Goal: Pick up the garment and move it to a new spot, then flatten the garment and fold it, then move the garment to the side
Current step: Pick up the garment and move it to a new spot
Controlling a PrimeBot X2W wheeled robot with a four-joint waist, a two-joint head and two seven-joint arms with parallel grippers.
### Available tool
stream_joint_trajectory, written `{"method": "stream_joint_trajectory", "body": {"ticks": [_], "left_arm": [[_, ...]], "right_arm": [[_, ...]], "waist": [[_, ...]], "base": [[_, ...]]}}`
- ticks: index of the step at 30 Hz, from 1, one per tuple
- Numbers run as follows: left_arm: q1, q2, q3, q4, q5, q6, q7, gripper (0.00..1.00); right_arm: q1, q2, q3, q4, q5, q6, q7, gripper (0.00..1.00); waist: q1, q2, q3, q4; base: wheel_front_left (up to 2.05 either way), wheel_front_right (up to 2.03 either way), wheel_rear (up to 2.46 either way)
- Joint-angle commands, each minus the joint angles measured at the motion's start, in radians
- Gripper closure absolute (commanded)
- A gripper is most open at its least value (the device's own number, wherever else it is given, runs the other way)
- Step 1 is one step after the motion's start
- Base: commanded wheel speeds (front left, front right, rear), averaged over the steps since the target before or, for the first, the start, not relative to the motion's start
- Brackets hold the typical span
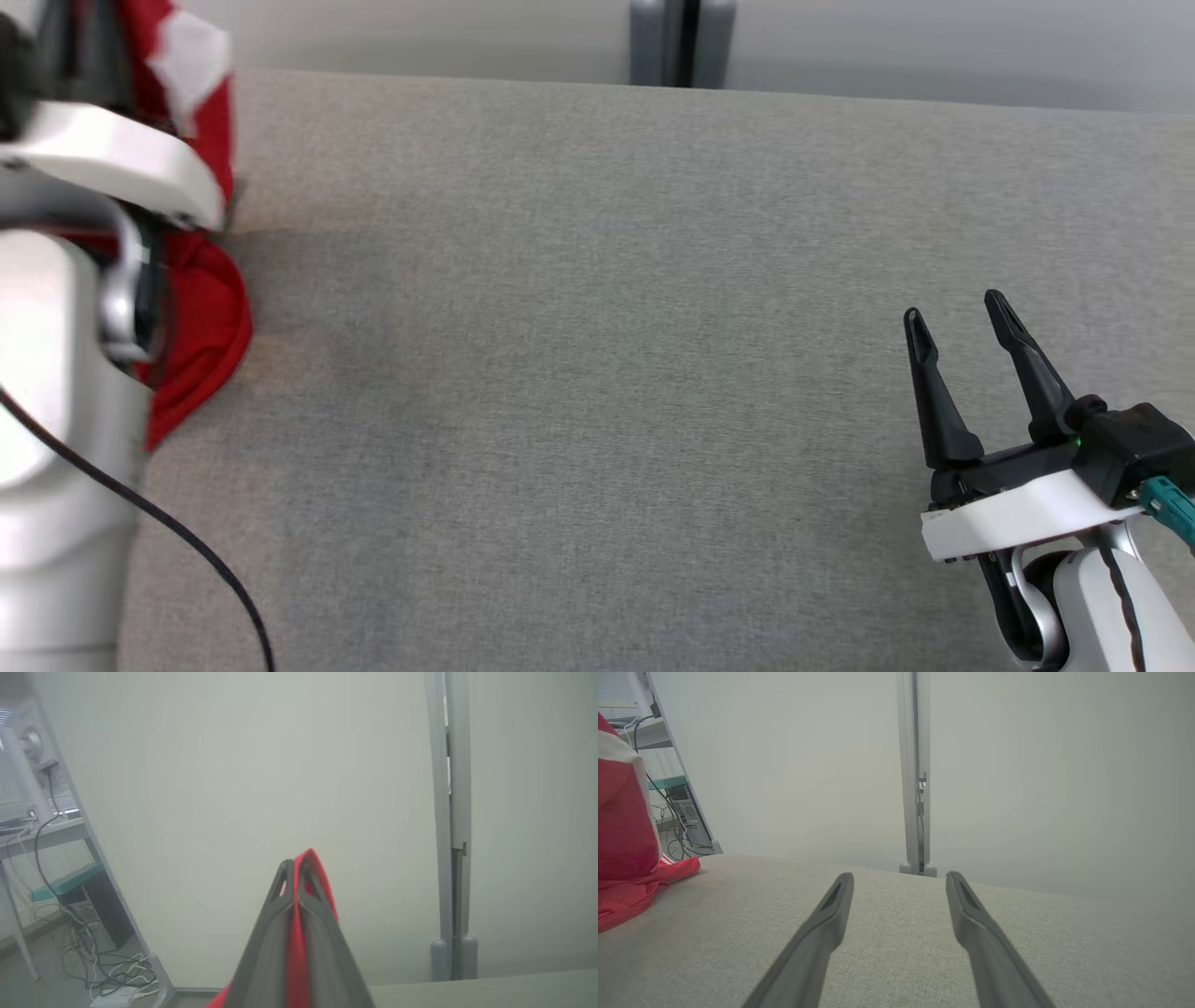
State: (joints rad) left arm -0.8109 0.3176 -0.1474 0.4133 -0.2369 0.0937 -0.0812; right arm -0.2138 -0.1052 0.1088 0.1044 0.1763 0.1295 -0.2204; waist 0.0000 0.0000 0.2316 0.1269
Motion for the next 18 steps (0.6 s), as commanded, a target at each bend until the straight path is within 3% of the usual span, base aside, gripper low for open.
{"method": "stream_joint_trajectory", "body": {"ticks": [1, 10, 18], "left_arm": [[0.036, -0.013, -0.017, -0.050, 0.006, 0.004, 0.010, 1.00], [0.242, -0.113, -0.138, -0.310, 0.008, 0.026, 0.059, 1.00], [0.280, -0.209, -0.276, -0.333, 0.003, -0.006, 0.072, 1.00]], "right_arm": [[0.013, -0.003, -0.005, -0.004, -0.005, 0.002, -0.007, 0.00], [0.000, 0.016, 0.000, 0.001, 0.005, 0.002, -0.011, 0.00], [-0.026, 0.026, -0.005, 0.012, 0.010, 0.002, -0.026, 0.00]], "waist": [[0.0000, 0.0000, -0.015, -0.025], [0.0000, 0.0000, -0.007, -0.148], [0.0000, 0.0000, 0.043, -0.279]], "base": [[0.00, 0.00, 0.00], [0.00, 0.00, 0.00], [0.00, 0.00, 0.00]]}}
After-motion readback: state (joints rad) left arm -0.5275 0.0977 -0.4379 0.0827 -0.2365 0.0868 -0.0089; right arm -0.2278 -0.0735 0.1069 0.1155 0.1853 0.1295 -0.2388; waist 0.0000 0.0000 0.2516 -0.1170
